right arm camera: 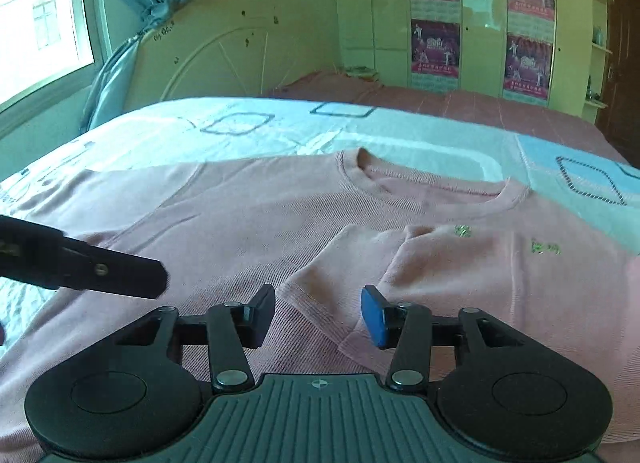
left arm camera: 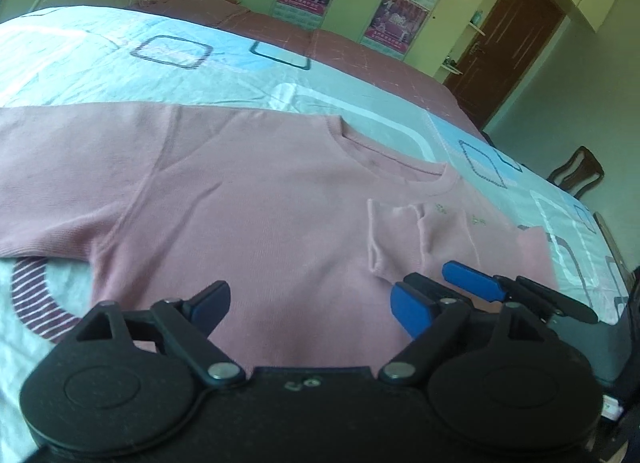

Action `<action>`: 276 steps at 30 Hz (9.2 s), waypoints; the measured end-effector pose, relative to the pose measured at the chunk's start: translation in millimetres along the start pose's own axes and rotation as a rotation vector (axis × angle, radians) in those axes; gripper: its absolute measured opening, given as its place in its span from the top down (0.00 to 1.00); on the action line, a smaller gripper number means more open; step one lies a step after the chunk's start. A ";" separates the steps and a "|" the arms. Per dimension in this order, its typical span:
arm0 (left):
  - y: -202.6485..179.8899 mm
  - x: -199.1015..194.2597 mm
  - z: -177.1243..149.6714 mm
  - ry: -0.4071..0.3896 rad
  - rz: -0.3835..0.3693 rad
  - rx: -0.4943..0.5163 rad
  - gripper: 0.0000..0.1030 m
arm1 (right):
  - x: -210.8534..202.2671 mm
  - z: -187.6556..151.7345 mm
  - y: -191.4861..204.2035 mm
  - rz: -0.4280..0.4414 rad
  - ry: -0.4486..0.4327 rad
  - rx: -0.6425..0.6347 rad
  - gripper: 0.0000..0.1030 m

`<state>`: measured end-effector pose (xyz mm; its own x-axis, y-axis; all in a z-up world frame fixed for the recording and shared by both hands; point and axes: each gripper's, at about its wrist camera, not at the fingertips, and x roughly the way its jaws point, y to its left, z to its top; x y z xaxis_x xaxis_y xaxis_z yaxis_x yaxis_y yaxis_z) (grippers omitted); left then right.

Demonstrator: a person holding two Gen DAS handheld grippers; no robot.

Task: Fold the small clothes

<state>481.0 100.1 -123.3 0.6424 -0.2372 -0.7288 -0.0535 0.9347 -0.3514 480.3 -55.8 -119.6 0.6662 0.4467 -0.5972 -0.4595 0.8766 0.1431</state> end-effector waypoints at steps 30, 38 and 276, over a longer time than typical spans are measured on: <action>-18.3 57.7 20.3 -0.058 0.008 0.081 0.94 | -99.0 -73.8 -176.2 -0.449 0.060 0.449 0.72; 5.3 56.0 16.8 -0.074 0.016 0.035 0.47 | -138.0 -50.4 -179.3 -0.359 -0.002 0.464 0.72; 95.1 -54.5 10.9 -0.152 0.033 0.203 0.51 | -51.9 8.5 -84.2 -0.239 0.002 0.445 0.52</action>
<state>449.3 204.8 -110.6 0.7509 -0.1774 -0.6361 0.0684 0.9790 -0.1922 489.3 -151.3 -93.9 0.7211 0.2239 -0.6557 0.0011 0.9460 0.3242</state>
